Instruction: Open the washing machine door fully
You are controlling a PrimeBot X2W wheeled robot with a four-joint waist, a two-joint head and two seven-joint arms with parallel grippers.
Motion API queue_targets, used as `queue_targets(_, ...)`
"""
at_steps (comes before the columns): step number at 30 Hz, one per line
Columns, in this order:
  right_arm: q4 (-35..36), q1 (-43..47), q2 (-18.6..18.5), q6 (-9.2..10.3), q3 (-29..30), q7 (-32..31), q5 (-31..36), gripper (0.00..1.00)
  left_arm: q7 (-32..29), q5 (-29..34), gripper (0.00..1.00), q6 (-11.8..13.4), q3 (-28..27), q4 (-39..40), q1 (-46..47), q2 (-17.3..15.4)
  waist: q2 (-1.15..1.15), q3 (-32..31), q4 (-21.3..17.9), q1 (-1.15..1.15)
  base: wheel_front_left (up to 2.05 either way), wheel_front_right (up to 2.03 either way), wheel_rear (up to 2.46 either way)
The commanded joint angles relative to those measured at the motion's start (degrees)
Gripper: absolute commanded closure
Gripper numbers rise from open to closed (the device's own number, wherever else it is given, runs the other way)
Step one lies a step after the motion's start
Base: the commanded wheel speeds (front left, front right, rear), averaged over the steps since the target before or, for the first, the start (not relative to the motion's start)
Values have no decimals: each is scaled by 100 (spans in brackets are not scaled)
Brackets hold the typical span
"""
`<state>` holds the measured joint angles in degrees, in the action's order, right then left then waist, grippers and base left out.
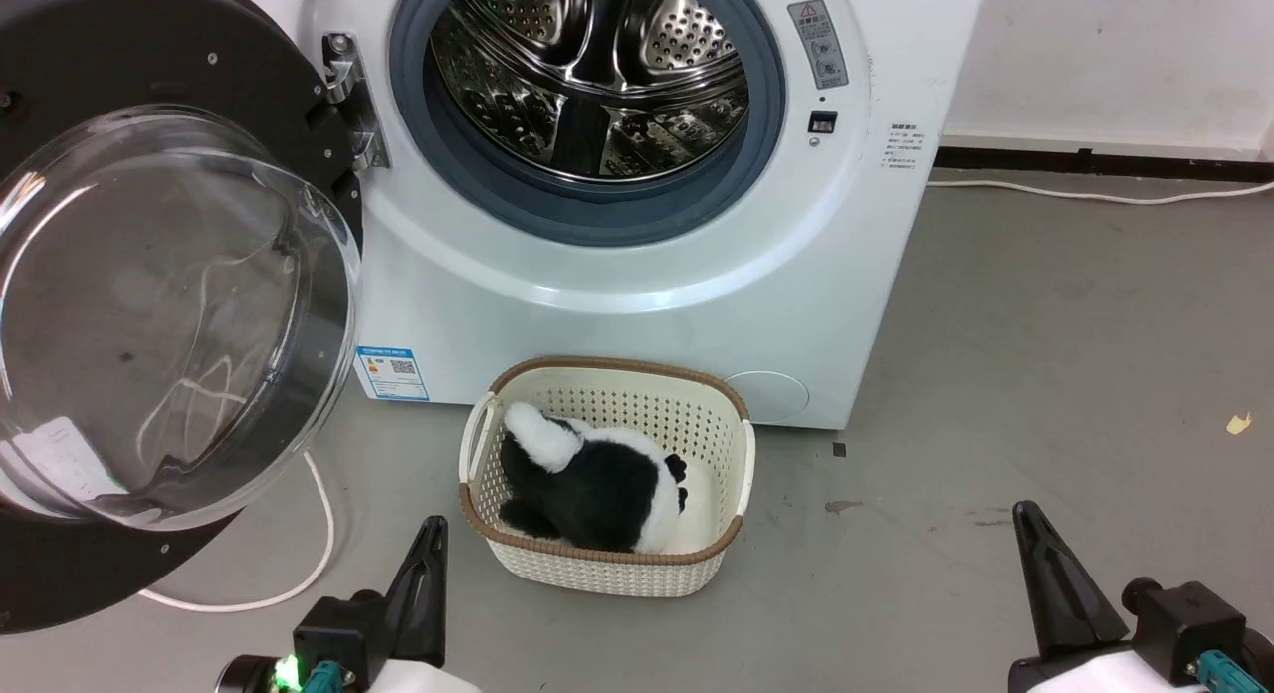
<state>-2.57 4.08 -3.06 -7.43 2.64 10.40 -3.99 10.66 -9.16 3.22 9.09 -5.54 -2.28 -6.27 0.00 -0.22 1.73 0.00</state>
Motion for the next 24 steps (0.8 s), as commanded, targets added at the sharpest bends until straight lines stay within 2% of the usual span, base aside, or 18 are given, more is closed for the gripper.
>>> queue_targets(1, 45, -100, 5, -2, -17, -34, 43, 100, -29, 51, 100, -40, -36, 38, 64, 23, 0, 0, -3, 0, 0, 0, 0)
queue_targets(24, 98, -177, 9, -3, -78, -284, 131, 100, -286, 266, 100, -110, -252, 166, 105, 101, 0, 6, -45, 0, 0, 0, 0)
